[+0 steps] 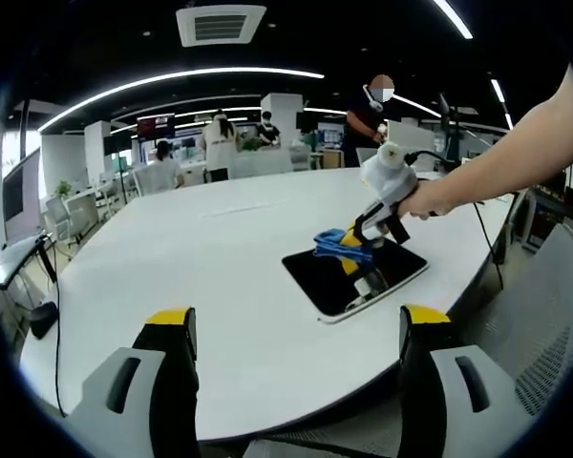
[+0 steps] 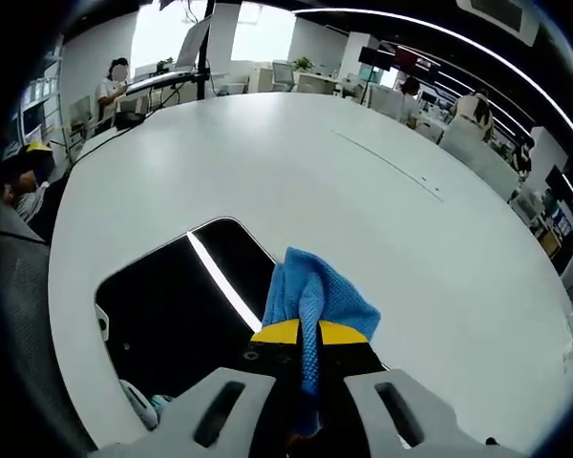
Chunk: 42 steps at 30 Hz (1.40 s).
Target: Wipe the mirror surface with the cleaning cloth until all visible marks leave the cleaned area.
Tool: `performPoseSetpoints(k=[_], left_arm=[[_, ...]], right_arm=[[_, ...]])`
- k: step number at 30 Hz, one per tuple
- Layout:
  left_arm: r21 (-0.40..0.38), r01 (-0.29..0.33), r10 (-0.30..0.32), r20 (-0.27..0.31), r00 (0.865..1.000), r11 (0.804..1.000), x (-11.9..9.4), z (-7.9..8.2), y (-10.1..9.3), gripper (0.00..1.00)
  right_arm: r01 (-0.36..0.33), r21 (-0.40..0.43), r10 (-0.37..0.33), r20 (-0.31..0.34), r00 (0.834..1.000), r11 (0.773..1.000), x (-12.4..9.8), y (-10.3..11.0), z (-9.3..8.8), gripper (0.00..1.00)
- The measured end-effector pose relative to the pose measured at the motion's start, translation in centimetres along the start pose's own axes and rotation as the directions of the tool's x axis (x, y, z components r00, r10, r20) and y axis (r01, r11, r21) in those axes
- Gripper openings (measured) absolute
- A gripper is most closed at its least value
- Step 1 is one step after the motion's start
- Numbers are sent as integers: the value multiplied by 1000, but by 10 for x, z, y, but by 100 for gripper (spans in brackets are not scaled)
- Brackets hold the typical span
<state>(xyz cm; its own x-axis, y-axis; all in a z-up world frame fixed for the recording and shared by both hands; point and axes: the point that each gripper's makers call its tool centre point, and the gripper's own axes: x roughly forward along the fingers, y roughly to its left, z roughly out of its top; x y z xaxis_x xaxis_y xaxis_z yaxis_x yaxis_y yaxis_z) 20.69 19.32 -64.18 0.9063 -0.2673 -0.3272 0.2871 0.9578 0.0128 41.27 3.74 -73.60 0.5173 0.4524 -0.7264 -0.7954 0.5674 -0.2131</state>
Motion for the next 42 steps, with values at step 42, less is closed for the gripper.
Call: performPoseSetpoints(k=[42], left_arm=[[0, -2, 2, 1, 1000, 1000, -1, 1, 1, 85]], right_arm=[[63, 80, -60, -33, 998, 995, -17, -33, -30, 0]])
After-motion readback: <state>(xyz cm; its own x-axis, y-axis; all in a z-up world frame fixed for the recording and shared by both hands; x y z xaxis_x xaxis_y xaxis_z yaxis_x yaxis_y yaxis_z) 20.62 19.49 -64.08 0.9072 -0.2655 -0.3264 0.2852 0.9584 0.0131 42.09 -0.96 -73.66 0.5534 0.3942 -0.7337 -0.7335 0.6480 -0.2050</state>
